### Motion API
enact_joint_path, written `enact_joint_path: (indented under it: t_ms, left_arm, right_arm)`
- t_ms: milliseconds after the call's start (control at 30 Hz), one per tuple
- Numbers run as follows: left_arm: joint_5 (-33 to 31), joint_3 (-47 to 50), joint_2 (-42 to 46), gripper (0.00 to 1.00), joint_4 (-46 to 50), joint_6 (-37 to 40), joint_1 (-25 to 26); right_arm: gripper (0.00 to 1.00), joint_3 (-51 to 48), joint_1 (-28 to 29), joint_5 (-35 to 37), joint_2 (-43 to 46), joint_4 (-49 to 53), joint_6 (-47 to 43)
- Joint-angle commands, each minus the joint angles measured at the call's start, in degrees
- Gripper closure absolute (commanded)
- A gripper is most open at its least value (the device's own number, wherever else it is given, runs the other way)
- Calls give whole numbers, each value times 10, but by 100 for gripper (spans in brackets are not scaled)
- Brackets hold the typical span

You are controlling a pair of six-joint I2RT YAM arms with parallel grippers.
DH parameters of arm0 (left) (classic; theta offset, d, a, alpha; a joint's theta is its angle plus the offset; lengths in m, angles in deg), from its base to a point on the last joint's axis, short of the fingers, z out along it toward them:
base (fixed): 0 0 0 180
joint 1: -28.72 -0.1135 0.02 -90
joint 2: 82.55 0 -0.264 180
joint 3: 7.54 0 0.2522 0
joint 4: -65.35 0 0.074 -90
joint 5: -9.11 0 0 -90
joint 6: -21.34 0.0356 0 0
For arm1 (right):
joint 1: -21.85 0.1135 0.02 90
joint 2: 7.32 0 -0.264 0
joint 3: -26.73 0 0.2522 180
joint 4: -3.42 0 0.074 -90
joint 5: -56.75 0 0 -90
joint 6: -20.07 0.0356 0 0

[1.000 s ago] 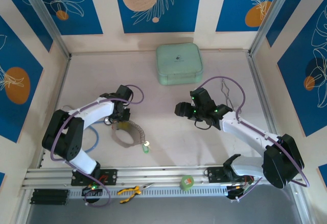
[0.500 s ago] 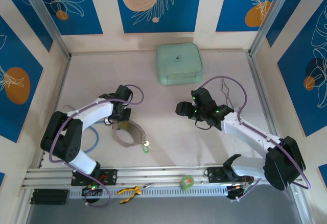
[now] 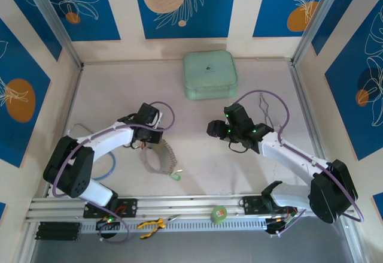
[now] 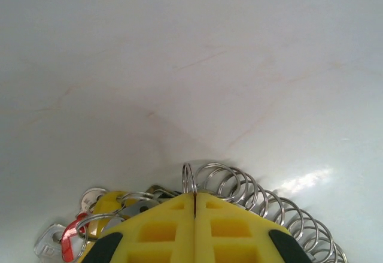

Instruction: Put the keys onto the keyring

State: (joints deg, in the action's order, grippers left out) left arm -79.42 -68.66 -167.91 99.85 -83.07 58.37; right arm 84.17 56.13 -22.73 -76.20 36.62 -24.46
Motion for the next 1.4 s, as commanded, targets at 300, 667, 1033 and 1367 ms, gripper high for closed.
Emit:
enact_joint_path:
  t_ms: [300,667,1033,1367]
  left_arm:
    - [114,91,94,100,-162,52,17]
    - [181,236,230,100,-396,138,34]
    - [221,265,239,100,-470,189,41]
    - [80,213,269,52,-291,-6,41]
  right_arm:
    - [40,13,1,-47,-30,-15,-68]
    - [36,-15,1,-107,2,-203,-397]
    - [47,-125,21,-86,-17,-424,-773]
    - [49,-51,11,-33,3,-204,-359]
